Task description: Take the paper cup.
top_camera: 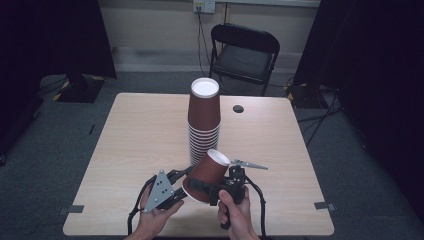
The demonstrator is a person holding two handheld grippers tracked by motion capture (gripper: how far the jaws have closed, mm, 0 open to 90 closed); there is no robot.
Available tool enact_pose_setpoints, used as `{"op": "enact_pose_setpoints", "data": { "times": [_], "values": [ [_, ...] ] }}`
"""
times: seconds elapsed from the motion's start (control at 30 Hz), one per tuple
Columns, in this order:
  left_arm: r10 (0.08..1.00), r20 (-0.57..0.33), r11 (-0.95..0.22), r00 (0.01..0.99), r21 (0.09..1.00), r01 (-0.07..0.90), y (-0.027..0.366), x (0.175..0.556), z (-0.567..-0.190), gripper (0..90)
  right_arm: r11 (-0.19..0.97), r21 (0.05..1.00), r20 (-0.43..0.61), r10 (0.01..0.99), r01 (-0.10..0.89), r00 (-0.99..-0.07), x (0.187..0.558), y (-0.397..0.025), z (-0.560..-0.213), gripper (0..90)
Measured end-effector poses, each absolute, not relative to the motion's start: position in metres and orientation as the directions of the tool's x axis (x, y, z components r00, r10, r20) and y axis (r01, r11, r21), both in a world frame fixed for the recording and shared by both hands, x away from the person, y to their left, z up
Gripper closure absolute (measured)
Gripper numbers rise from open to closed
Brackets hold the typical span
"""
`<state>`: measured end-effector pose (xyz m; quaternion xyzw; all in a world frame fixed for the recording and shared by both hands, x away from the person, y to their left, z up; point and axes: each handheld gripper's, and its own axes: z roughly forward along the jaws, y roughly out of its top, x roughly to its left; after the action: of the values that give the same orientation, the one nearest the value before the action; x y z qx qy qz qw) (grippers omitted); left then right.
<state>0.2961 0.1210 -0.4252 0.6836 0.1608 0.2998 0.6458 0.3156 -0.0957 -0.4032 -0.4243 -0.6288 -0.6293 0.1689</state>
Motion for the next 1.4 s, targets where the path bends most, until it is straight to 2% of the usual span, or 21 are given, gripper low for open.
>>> {"op": "enact_pose_setpoints", "data": {
  "times": [0.33,0.5,0.73,1.07,1.13,1.33,1.4],
  "values": [
    [0.604,0.139,-0.048,0.784,0.989,-0.139,0.126,0.298,-0.425,82.3,-0.172,0.647,0.756,0.269,0.743,-0.596,0.318,-0.098,-0.406,10.3],
    [0.590,0.125,-0.040,0.798,0.991,-0.125,0.127,0.299,-0.427,84.9,-0.235,0.674,0.735,0.308,0.701,-0.604,0.324,-0.114,-0.397,13.0],
    [0.557,0.086,-0.050,0.826,0.996,-0.071,0.126,0.299,-0.426,85.3,-0.235,0.710,0.700,0.340,0.664,-0.628,0.330,-0.125,-0.393,12.4],
    [0.494,-0.023,-0.047,0.869,0.997,0.053,0.131,0.300,-0.425,85.1,-0.269,0.723,0.687,0.372,0.636,-0.624,0.337,-0.141,-0.388,12.4],
    [0.484,-0.042,-0.084,0.874,0.992,0.094,0.132,0.300,-0.423,85.3,-0.276,0.723,0.688,0.375,0.633,-0.622,0.338,-0.144,-0.388,12.5],
    [0.478,-0.062,-0.129,0.876,0.982,0.139,0.137,0.301,-0.418,85.5,-0.275,0.740,0.668,0.406,0.614,-0.624,0.340,-0.150,-0.387,13.0],
    [0.471,-0.099,-0.135,0.877,0.974,0.182,0.141,0.305,-0.416,85.4,-0.256,0.764,0.638,0.436,0.592,-0.634,0.340,-0.153,-0.385,13.0]
  ]
}}
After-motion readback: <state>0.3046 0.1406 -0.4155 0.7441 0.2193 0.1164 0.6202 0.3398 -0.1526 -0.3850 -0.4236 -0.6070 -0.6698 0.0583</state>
